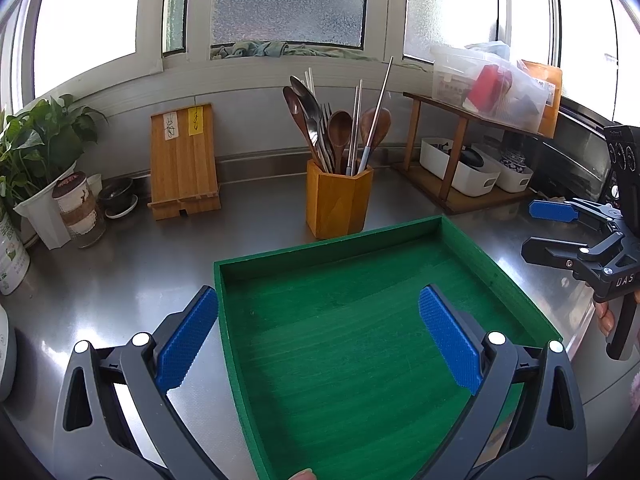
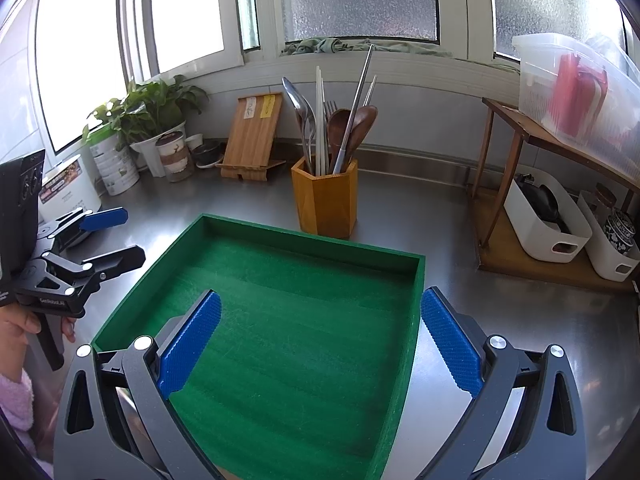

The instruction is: Organize utensils

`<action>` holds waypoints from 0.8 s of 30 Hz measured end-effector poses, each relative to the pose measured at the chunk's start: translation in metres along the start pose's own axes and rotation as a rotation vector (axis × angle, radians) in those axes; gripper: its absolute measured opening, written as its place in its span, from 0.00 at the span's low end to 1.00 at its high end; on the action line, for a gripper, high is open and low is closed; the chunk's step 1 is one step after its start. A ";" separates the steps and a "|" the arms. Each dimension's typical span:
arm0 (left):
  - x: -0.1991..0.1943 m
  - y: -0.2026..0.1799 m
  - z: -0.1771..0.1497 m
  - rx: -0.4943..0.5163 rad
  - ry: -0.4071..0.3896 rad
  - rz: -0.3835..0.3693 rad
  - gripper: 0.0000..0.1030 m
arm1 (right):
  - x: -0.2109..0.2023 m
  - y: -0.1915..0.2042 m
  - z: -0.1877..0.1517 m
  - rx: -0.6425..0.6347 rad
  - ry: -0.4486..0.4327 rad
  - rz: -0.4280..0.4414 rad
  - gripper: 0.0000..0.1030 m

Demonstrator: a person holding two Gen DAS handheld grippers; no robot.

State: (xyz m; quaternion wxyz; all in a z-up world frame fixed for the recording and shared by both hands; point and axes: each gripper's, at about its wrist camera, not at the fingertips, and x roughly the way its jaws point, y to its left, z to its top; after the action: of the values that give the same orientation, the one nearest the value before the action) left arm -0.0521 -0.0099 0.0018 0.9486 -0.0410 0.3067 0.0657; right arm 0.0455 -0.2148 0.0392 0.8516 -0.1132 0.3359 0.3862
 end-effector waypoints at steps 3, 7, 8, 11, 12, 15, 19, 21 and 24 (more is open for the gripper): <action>0.001 -0.001 0.000 0.002 0.002 -0.001 0.92 | 0.000 0.000 0.000 0.000 0.000 0.000 0.97; 0.000 -0.002 0.000 0.004 0.001 -0.001 0.92 | -0.001 0.001 0.000 0.000 -0.003 0.001 0.97; 0.000 -0.002 0.000 0.003 0.001 -0.002 0.92 | -0.001 0.002 0.000 -0.001 -0.004 0.001 0.97; -0.001 -0.002 0.000 0.000 0.000 -0.003 0.92 | -0.001 0.002 0.000 0.000 -0.004 -0.001 0.97; -0.001 -0.002 0.000 0.000 0.000 -0.002 0.92 | -0.001 0.002 0.000 -0.001 -0.005 -0.001 0.97; -0.002 -0.002 0.000 0.001 0.001 -0.003 0.92 | -0.001 0.002 0.000 -0.001 -0.004 -0.001 0.97; -0.002 -0.002 0.000 0.000 0.001 -0.004 0.92 | -0.002 0.002 0.001 -0.001 -0.005 -0.001 0.97; -0.001 -0.002 0.000 0.001 0.001 -0.004 0.92 | -0.002 0.002 0.001 0.000 -0.005 -0.001 0.97; -0.002 -0.002 0.000 0.000 0.001 -0.005 0.92 | -0.002 0.002 0.001 0.001 -0.006 0.000 0.97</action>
State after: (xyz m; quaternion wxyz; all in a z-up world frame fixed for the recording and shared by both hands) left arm -0.0528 -0.0123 0.0028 0.9486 -0.0419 0.3073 0.0634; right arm 0.0433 -0.2140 0.0413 0.8526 -0.1115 0.3337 0.3865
